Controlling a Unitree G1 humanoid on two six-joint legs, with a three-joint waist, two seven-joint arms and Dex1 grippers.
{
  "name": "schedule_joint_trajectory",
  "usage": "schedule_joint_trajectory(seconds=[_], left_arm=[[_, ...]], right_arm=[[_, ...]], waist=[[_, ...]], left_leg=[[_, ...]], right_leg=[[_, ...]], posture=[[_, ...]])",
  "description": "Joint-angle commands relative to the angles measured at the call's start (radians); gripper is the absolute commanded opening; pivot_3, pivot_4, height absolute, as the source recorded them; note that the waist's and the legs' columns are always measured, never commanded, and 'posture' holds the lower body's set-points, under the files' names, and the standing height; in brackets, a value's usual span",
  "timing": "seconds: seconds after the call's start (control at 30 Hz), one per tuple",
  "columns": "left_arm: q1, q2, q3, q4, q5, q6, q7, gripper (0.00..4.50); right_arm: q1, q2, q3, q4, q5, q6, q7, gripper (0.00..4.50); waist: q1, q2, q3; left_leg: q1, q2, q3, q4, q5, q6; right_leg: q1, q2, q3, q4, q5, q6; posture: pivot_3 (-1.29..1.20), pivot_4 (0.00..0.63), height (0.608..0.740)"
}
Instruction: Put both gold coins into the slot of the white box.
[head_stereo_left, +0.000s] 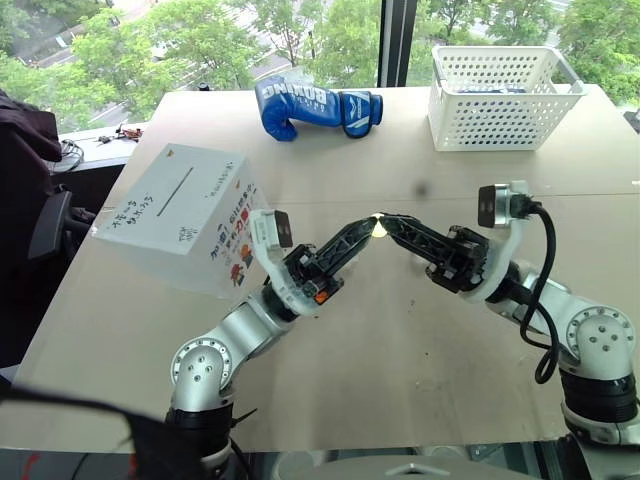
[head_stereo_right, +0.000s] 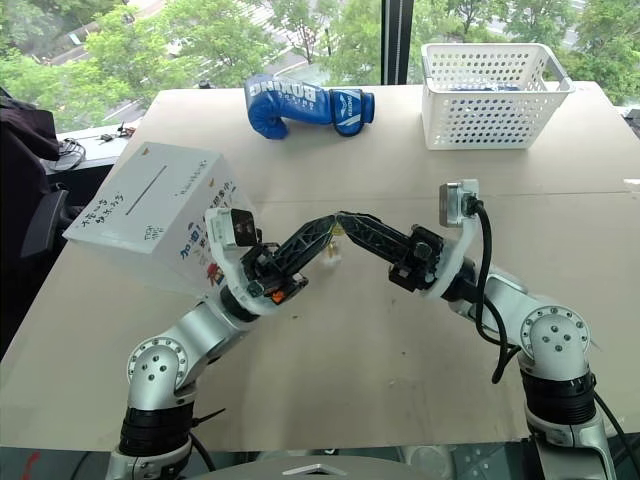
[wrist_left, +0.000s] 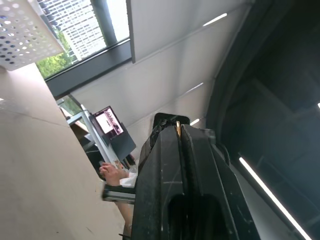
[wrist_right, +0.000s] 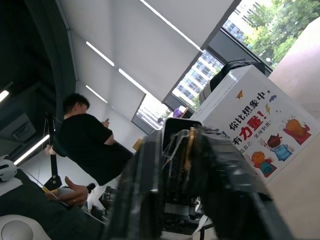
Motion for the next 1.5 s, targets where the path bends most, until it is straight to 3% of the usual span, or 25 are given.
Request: schedule_joint_trajectory(seconds=[0.03, 0.17, 0.27, 0.37, 0.53, 0.7, 0.93, 1.03, 1.2, 1.37, 1.5], left_arm=[[0.002, -0.007, 0.017, -0.019, -0.001, -0.016, 0.007, 0.0], [-0.01, -0.004, 0.045, -0.018, 0.004, -0.036, 0.017, 0.0], [-0.044, 0.013, 0.076, -0.051, -0.004, -0.053, 0.028, 0.0], [-0.109, 0.042, 0.106, -0.082, 0.027, -0.079, 0.077, 0.0], [-0.394, 0.198, 0.196, -0.063, 0.345, -0.165, 0.302, 0.0], [-0.609, 0.377, 0.239, -0.035, 0.47, -0.084, 0.479, 0.0], [-0.698, 0.671, 0.36, -0.048, 0.381, 0.158, 0.652, 0.0], [-0.644, 0.761, 0.445, -0.048, 0.226, 0.233, 0.692, 0.0], [-0.326, 0.856, 0.64, -0.101, 0.15, 0.346, 0.61, 0.0], [-0.045, 0.877, 0.728, -0.164, 0.332, 0.364, 0.475, 0.0], [0.116, 0.837, 0.729, -0.169, 0.511, 0.29, 0.344, 0.0]], right_arm=[[0.004, 0.021, -0.001, -0.034, 0.007, -0.03, -0.002, 2.62], [0.041, 0.018, -0.038, -0.007, -0.004, -0.05, -0.004, 4.29], [0.062, -0.027, -0.085, 0.034, -0.033, -0.052, 0.025, 4.29], [0.04, -0.084, -0.093, 0.052, -0.22, -0.1, 0.113, 4.29], [-0.104, -0.239, 0.033, 0.038, -0.612, -0.236, 0.431, 4.29], [-0.235, -0.207, 0.064, 0.087, -0.702, -0.271, 0.528, 4.29], [-0.365, -0.117, 0.078, 0.139, -0.738, -0.261, 0.584, 4.29], [-0.384, -0.094, 0.085, 0.147, -0.757, -0.259, 0.602, 4.29], [-0.389, -0.065, 0.104, 0.17, -0.798, -0.269, 0.639, 4.29], [-0.405, -0.037, 0.105, 0.185, -0.818, -0.266, 0.659, 4.29], [-0.411, -0.019, 0.106, 0.181, -0.817, -0.247, 0.669, 4.29]], waist=[[0.0, 0.0, 0.0], [0.002, 0.0, 0.0], [0.004, 0.0, 0.0], [0.006, 0.0, 0.0], [-0.002, -0.002, 0.001], [-0.003, -0.004, 0.001], [-0.018, -0.007, 0.003], [-0.027, -0.007, 0.003], [-0.035, -0.006, 0.003], [-0.028, -0.006, 0.004], [-0.025, -0.005, 0.004]], left_leg=[[0.0, 0.0, 0.0, 0.0, 0.0, 0.0], [0.0, 0.0, 0.0, 0.0, 0.0, 0.0], [0.0, 0.0, 0.0, 0.0, 0.0, 0.0], [0.0, 0.0, 0.0, 0.0, 0.0, 0.0], [-0.001, 0.0, 0.001, 0.001, 0.0, 0.0], [-0.006, 0.001, 0.001, 0.0, 0.0, 0.0], [-0.019, 0.0, 0.0, 0.004, -0.001, 0.002], [-0.016, 0.0, -0.001, 0.003, -0.001, 0.001], [-0.013, 0.0, 0.005, 0.004, -0.001, 0.001], [-0.012, 0.002, 0.006, 0.005, 0.002, -0.003], [-0.012, 0.003, 0.007, 0.005, 0.002, -0.003]], right_leg=[[0.0, 0.0, 0.0, 0.0, 0.0, 0.0], [0.0, 0.0, 0.0, 0.0, 0.0, 0.0], [0.0, 0.0, 0.0, 0.0, 0.0, 0.0], [0.0, 0.0, 0.0, 0.0, 0.0, 0.0], [0.0, 0.0, 0.0, 0.0, 0.0, 0.0], [-0.006, -0.002, -0.001, -0.001, 0.0, 0.0], [-0.017, -0.008, -0.016, 0.002, 0.0, 0.0], [-0.017, -0.008, -0.019, 0.006, 0.0, 0.0], [-0.02, -0.01, -0.018, 0.014, 0.0, 0.0], [-0.021, -0.007, -0.017, 0.016, 0.003, -0.005], [-0.021, -0.006, -0.017, 0.015, 0.004, -0.006]], posture=[[0.0, 0.15, 0.721], [0.0, 0.15, 0.721], [0.0, 0.15, 0.721], [0.0, 0.15, 0.721], [0.0, 0.15, 0.721], [0.0, 0.15, 0.721], [0.0, 0.15, 0.721], [0.0, 0.15, 0.721], [0.0, 0.15, 0.721], [0.0, 0.15, 0.721], [0.0, 0.15, 0.721]])
